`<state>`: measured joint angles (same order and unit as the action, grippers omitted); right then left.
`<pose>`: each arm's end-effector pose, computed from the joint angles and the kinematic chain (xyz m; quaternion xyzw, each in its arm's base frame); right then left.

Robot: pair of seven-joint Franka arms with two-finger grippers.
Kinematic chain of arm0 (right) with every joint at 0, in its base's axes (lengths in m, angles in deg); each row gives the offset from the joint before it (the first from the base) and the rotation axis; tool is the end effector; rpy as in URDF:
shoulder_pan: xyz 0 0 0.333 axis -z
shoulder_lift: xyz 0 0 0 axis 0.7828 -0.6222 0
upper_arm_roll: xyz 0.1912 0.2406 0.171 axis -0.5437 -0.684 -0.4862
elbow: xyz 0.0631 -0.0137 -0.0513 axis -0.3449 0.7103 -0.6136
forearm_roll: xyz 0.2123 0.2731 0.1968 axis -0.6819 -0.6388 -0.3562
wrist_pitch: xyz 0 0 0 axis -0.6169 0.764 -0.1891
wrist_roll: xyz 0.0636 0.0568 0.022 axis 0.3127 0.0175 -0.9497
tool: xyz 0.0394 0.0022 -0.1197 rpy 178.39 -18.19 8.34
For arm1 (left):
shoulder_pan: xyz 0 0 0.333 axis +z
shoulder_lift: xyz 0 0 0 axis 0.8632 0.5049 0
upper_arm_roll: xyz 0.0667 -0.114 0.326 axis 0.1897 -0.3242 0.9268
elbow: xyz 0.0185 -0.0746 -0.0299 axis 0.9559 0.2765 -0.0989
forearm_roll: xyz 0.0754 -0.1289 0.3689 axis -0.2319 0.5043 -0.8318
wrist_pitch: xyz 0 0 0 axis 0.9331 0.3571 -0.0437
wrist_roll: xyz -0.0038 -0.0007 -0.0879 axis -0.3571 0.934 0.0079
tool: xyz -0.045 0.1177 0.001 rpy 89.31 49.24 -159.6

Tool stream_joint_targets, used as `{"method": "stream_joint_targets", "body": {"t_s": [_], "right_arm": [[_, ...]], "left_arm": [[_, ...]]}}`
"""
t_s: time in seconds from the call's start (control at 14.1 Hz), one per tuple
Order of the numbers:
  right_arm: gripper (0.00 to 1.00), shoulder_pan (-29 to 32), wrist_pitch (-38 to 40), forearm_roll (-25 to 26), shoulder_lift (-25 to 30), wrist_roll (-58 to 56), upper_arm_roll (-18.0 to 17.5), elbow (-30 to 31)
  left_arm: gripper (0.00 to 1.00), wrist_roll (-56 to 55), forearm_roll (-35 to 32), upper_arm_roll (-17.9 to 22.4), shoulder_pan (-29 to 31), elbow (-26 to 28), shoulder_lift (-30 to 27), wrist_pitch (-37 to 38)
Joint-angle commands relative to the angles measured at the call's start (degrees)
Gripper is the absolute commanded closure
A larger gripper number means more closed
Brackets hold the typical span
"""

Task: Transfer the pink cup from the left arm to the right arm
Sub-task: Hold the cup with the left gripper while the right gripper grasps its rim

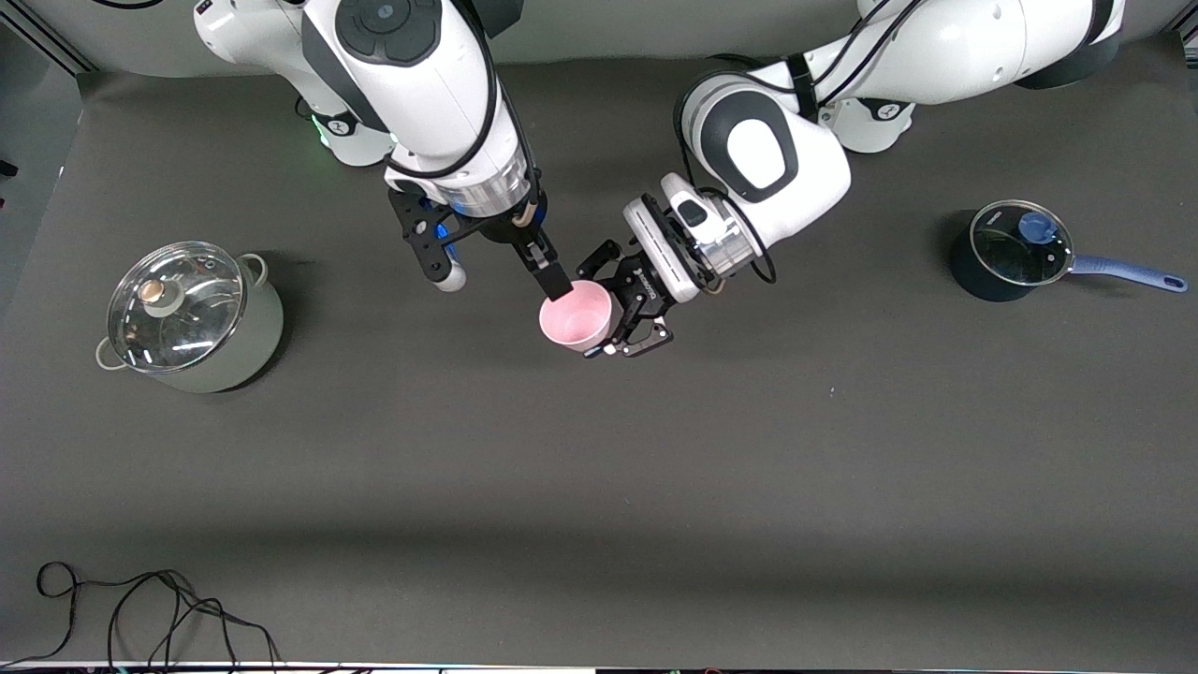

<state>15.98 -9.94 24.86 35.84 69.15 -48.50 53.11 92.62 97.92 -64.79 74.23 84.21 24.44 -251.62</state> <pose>0.5487 0.4484 0.5850 -0.8531 0.5177 0.0385 0.0516 0.5455 -0.4243 0.4365 0.7281 -0.4002 0.4623 0.3098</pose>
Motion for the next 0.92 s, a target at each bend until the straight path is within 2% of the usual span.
{"method": "stream_joint_targets", "body": {"t_s": [0.0, 0.14, 0.21, 0.28, 0.42, 0.49, 0.85], "right_arm": [[0.01, -0.84, 0.33, 1.09, -2.44, 1.87, 0.64, -2.42], [0.05, -0.84, 0.24, 1.09, -2.80, 1.96, 0.65, -2.51], [0.17, -0.84, 0.24, 1.09, -2.80, 1.79, 0.65, -2.51], [0.32, -0.76, 0.24, 1.09, -2.80, 1.70, 0.65, -2.51], [0.86, -0.67, 0.24, 1.00, -2.71, 1.78, 0.65, -2.60], [1.00, -0.67, 0.33, 1.09, -2.71, 1.79, 0.65, -2.60], [1.00, -0.67, 0.24, 1.09, -2.71, 1.79, 0.65, -2.51]], "left_arm": [[0.64, -0.45, 1.26, 0.60, -1.37, -1.22, -1.41, -1.46], [0.64, -0.54, 1.26, 0.60, -1.46, -1.31, -1.41, -1.46], [0.64, -0.54, 1.26, 0.69, -1.46, -1.31, -1.41, -1.46], [0.64, -0.54, 1.26, 0.69, -1.46, -1.31, -1.41, -1.55], [0.64, -0.54, 1.26, 0.69, -1.46, -1.31, -1.41, -1.46], [0.64, -0.54, 1.43, 0.69, -1.46, -1.31, -1.41, -1.46], [0.61, -0.54, 1.52, 0.78, -1.46, -1.49, -1.32, -1.46]]}}
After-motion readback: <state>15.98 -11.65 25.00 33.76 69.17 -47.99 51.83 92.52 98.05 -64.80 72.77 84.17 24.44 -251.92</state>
